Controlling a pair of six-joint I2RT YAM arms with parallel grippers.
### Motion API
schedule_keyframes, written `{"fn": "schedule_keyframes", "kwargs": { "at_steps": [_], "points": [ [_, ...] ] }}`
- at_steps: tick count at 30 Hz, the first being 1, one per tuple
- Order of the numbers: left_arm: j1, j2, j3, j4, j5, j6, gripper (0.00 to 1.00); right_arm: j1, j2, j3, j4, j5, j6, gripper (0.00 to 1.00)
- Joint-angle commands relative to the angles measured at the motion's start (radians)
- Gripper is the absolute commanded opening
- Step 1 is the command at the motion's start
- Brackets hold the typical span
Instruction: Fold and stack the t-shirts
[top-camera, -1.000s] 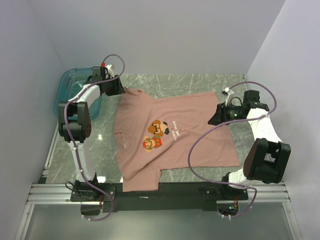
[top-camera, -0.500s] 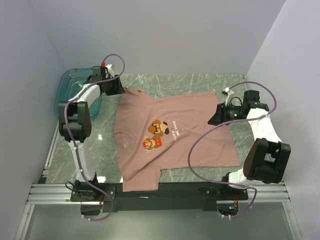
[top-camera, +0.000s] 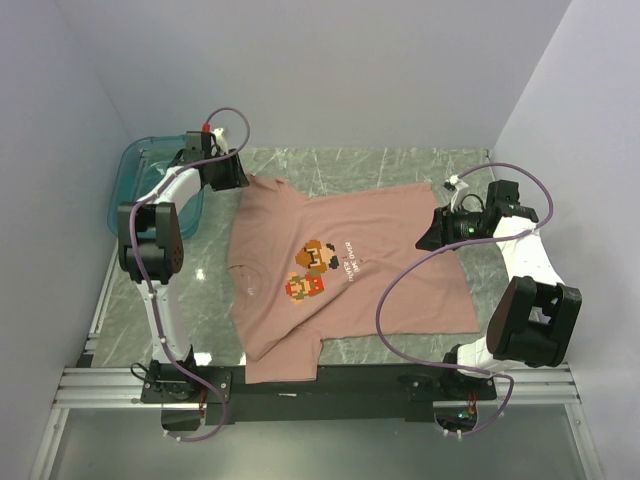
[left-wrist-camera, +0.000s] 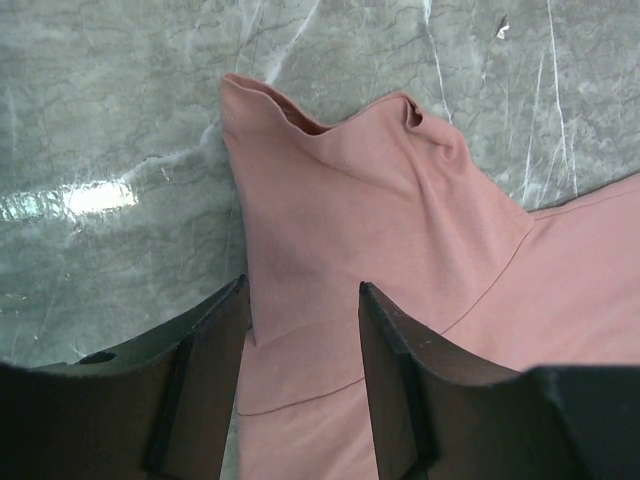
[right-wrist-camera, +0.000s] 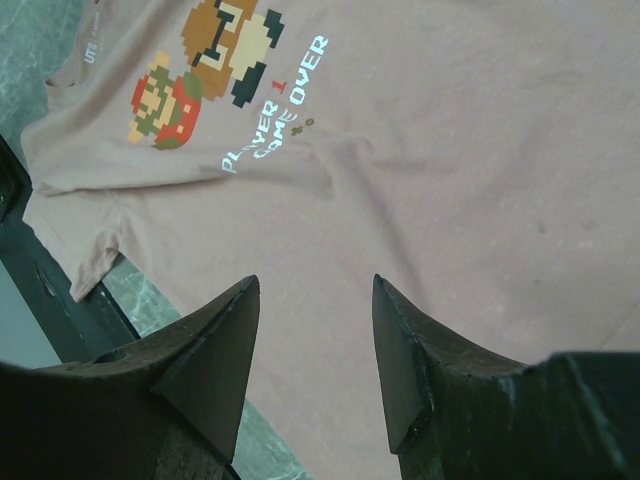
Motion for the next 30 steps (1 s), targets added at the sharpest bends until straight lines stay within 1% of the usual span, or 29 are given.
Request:
{"fn": "schedule_keyframes", "kwargs": {
  "at_steps": [1, 9, 30],
  "points": [
    [-0.001, 0.022, 0.056, 0.002, -0.003, 0.020, 0.53, -0.008, 0.004, 0.034, -0.010, -0.029, -0.014, 0.56],
    [-0.001, 0.064, 0.099, -0.020, -0.012, 0.026, 0.53, -0.008, 0.007, 0.034, -0.010, -0.029, -0.016, 0.56],
    [-0.001, 0.085, 0.115, -0.027, -0.018, 0.035, 0.52, -0.008, 0.010, 0.035, -0.014, -0.030, -0.020, 0.56]
  ]
}}
